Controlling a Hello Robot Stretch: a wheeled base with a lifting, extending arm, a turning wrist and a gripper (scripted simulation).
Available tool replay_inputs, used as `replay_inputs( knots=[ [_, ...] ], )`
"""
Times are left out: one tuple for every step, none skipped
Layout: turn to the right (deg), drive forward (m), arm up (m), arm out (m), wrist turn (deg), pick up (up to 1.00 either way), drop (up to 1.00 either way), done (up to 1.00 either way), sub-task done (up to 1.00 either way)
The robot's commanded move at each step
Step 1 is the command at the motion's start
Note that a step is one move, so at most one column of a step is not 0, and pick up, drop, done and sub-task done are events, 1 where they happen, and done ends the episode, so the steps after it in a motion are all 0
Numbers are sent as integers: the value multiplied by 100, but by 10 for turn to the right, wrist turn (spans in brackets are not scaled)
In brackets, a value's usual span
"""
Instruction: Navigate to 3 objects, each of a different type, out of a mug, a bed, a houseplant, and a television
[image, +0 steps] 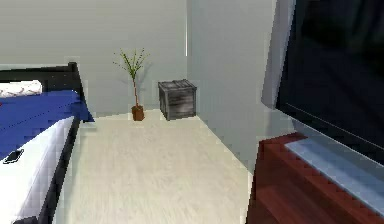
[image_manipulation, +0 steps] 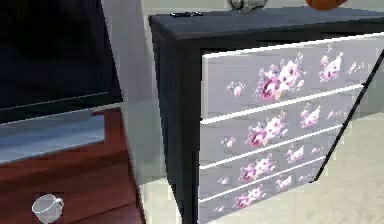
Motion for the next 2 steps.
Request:
replay_inputs(
  knots=[
    [-180,0,0,0,0,0,0,0,0],
    [-30,0,0,0,0,0,0,0,0]
  ],
)
